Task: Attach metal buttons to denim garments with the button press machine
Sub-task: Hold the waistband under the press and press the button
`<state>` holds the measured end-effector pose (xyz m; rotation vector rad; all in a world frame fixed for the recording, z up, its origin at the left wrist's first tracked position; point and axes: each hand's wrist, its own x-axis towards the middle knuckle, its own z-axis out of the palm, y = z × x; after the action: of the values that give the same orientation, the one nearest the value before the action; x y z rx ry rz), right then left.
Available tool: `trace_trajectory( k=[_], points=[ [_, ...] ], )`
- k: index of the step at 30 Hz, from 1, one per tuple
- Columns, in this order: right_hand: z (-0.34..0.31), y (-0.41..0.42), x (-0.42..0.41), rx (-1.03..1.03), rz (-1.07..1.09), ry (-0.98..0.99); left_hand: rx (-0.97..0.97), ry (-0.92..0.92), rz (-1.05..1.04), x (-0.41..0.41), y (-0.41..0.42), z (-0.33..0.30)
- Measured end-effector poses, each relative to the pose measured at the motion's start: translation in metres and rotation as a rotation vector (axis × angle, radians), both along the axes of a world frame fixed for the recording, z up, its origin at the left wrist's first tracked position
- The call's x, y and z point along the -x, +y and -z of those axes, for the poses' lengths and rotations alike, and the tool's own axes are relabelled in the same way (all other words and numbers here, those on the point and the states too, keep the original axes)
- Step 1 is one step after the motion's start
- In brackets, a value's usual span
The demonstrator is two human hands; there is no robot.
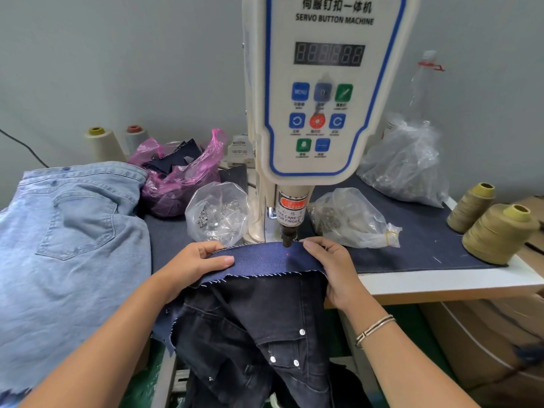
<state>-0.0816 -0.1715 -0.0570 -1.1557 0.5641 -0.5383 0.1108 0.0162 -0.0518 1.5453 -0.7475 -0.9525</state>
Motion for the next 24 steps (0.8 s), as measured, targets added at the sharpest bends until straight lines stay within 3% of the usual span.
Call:
trace_trajectory(
  k=[24],
  points=[
    [0.0011,-0.0002,-0.0012,-0.002,0.019,0.009,-0.003,0.002,0.016,-0.003,0.0004,0.002]
  ],
)
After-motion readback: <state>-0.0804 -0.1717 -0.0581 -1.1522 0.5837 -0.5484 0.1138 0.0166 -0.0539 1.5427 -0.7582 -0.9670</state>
